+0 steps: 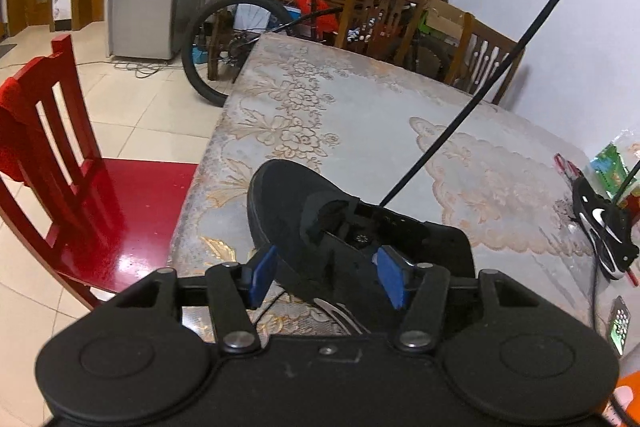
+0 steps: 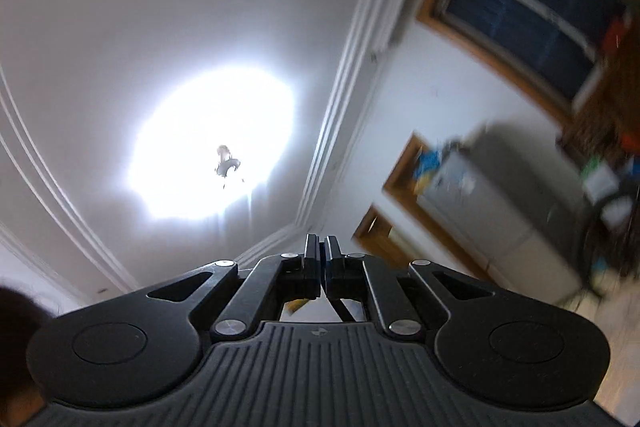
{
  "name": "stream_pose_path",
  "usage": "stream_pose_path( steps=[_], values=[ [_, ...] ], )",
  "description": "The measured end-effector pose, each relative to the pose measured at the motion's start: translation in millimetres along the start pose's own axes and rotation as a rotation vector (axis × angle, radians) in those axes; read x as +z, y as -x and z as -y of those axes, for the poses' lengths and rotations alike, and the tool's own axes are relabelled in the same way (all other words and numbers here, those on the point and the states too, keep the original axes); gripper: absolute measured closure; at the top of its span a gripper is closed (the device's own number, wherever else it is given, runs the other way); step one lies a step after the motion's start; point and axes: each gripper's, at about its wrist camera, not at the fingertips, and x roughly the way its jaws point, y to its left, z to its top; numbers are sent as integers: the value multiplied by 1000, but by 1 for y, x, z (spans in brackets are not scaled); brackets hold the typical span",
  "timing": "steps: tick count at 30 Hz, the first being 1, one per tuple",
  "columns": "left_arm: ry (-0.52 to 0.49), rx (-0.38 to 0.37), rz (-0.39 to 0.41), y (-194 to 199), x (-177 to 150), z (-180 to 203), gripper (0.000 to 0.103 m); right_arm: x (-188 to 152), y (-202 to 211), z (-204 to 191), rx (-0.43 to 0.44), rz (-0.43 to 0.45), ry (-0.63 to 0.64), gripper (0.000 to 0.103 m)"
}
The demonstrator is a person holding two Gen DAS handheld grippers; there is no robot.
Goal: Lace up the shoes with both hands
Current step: 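Grasp the black sneaker's heel with the left gripper while the right gripper releases it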
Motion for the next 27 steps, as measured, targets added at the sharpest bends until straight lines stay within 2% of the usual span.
stream_pose_path(
  steps=[6, 11, 14, 18, 24, 27],
  values=[
    [-28, -33, 0, -7, 1, 8, 50, 45, 5, -26, -48, 96, 142, 99],
    [-44, -56, -9, -15, 2, 17, 49, 54, 10, -27, -161, 121, 242, 99],
    [-64, -76, -18, -21, 2, 25, 49, 41, 11, -23, -238, 83, 333, 100],
    [-107, -104, -29, -24, -1, 38, 49, -12, 10, -1, -332, -99, 443, 100],
    [-174, -105, -57, -37, -3, 57, 48, -120, 5, 78, -543, -499, 497, 100],
    [-204, -90, -68, -43, -7, 64, 48, -175, -3, 117, -605, -701, 558, 100]
  ],
)
